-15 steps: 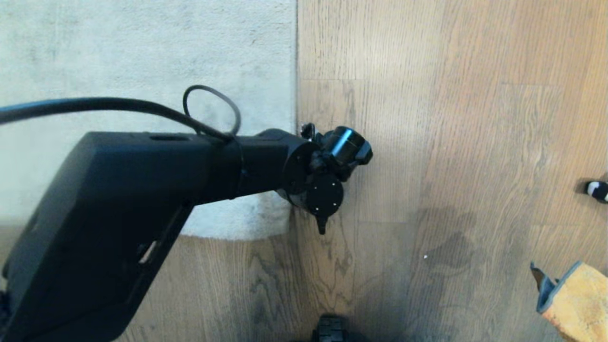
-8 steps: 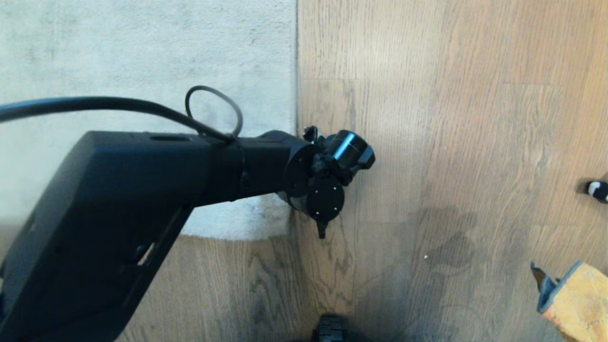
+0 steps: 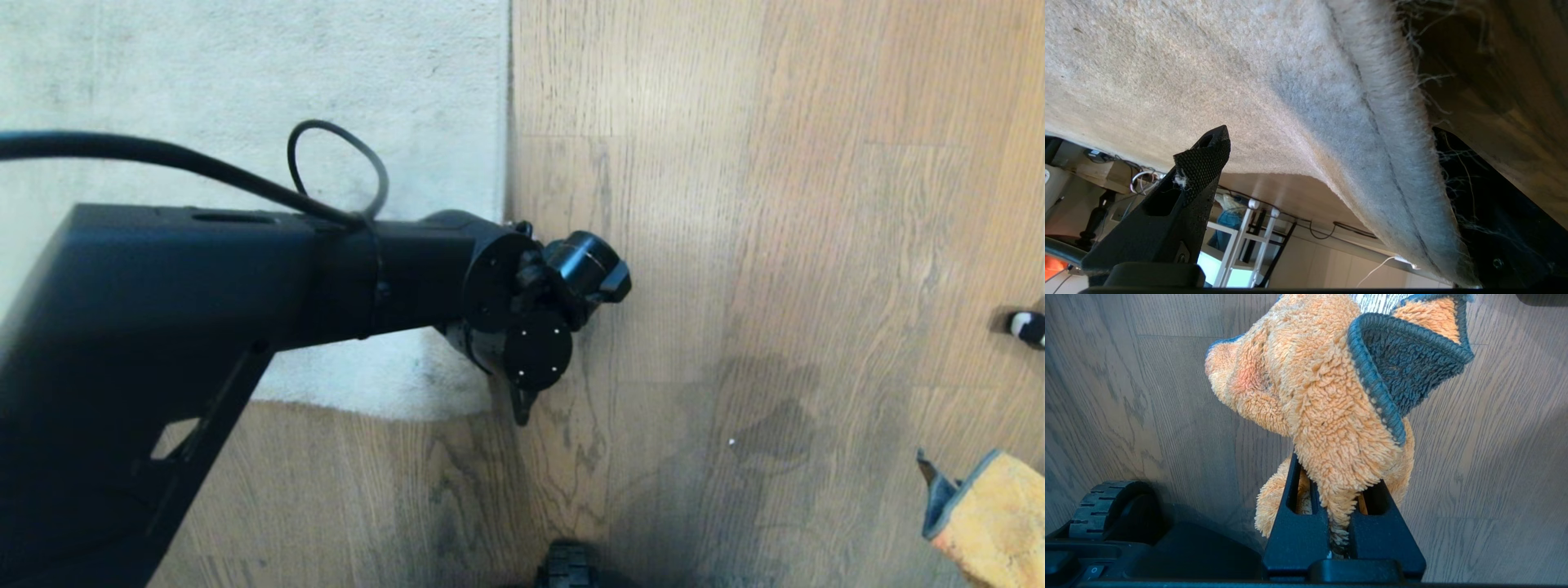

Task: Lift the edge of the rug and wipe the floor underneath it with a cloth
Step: Lift up the carpet

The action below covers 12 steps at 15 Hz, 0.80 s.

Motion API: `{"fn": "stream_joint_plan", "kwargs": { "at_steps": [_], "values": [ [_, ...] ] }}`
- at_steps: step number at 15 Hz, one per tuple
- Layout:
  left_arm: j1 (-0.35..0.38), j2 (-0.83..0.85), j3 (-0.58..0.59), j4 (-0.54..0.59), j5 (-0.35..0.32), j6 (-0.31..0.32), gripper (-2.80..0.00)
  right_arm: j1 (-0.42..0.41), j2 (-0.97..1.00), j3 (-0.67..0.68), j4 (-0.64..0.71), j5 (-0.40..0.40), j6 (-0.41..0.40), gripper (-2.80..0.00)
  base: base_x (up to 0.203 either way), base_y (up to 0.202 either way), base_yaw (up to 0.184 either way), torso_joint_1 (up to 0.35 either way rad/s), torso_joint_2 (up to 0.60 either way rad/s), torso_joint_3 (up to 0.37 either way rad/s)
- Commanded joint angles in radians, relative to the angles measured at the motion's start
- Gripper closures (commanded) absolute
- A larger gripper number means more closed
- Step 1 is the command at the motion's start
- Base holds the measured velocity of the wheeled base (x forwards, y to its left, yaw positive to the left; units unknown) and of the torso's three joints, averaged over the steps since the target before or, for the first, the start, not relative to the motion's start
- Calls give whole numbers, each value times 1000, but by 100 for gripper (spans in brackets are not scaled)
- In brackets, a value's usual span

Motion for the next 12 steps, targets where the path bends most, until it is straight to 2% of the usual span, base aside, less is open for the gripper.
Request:
{"fn": "stream_joint_plan", "kwargs": {
  "at_steps": [1,8,12],
  "values": [
    [-4,-19,23,5,8,0,-280,0,1,0,0,0,0,0,0,0,0,0,0,0],
    [-62,-30,34,5,2,-14,-280,0,1,0,0,0,0,0,0,0,0,0,0,0],
    [-78,-67,139,3,-5,-30,-280,0,1,0,0,0,0,0,0,0,0,0,0,0]
  ]
}}
